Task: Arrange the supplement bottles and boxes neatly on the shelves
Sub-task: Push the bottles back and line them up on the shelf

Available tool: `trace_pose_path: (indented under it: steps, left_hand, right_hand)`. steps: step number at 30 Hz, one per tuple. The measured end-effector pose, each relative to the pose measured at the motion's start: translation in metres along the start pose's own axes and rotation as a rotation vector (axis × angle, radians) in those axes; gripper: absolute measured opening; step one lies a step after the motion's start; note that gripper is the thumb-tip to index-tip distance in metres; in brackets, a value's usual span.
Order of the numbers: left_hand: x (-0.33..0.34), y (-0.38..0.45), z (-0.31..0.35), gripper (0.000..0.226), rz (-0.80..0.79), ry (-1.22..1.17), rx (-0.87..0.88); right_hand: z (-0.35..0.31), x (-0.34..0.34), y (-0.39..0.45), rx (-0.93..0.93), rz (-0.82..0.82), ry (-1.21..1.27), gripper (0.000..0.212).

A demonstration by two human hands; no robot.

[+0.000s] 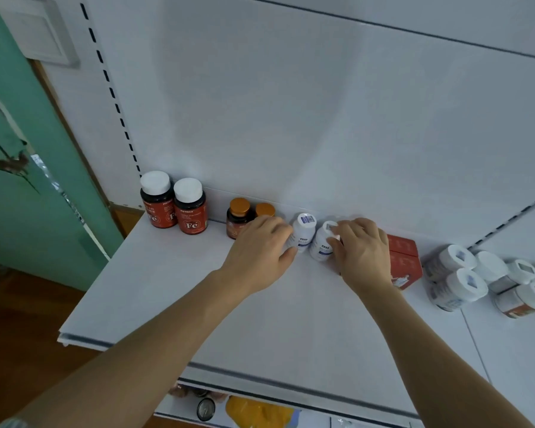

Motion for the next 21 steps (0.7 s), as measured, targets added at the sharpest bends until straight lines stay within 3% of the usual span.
trace_pose_path:
  steps: [14, 21]
  left_hand:
    - [0.009, 0.012, 0.001, 0.024, -0.064, 0.06, 0.028]
    - [-0.003, 0.022, 0.024, 0.031, 0.004, 0.061, 0.027]
  right_hand:
    - [0.009, 0.016, 0.002, 0.021, -0.019, -0.035, 0.017]
    - [0.0, -0.015, -0.009, 0.05, -0.071, -0.002, 0.029]
Point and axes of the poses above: each hand's wrist, its own y-axis towards the middle knuckle, its own x-axis out of the palm, z = x × y, the point moved 8 cm from there along y, towards the middle knuckle, and after that the axes turned 12 degrees about y, right-handed, at the moved point
